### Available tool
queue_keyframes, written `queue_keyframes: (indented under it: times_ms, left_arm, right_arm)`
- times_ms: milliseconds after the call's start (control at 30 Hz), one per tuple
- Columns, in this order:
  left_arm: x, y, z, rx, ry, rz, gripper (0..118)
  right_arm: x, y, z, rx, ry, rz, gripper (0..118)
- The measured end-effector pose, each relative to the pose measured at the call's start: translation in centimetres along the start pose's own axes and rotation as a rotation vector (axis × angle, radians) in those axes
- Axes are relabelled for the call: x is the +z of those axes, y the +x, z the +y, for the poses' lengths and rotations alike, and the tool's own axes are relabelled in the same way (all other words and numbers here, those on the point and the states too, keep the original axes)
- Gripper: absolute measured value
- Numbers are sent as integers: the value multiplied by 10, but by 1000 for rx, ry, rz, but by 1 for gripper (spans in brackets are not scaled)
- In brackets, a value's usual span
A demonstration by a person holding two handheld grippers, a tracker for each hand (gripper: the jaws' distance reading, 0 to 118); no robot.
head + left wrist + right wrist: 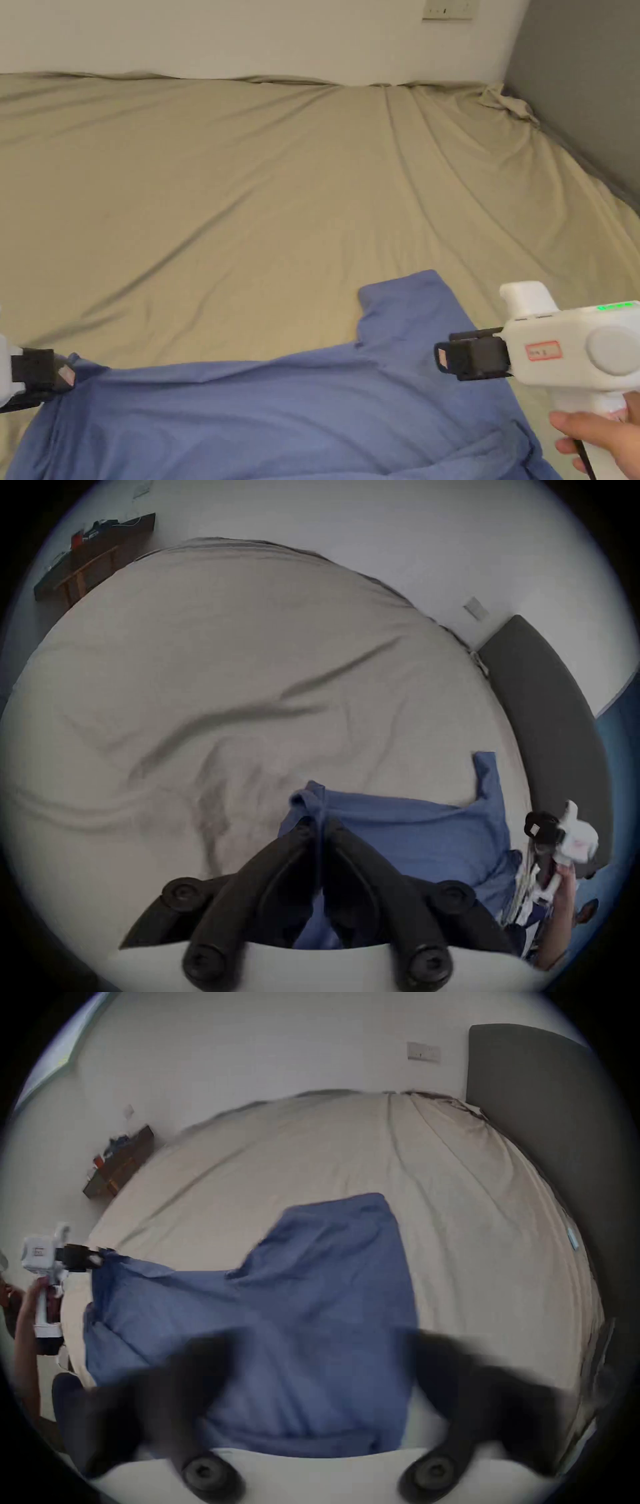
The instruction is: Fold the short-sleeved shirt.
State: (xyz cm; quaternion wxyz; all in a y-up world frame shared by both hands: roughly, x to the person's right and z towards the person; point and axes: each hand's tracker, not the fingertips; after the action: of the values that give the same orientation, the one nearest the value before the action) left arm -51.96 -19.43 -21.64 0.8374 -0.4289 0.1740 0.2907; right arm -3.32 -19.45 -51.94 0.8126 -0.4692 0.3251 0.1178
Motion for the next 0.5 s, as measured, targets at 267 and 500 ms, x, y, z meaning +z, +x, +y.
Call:
queue_keyframes:
  times_ms: [267,500]
  left_arm:
    - [16,7,6,-43,-4,5,1]
    - [17,-2,6,-22,-25,24,1]
  right_arm:
    - [-82,50,29,-76,-174,7,116]
    - [-89,37,36,-26,-206,-103,66]
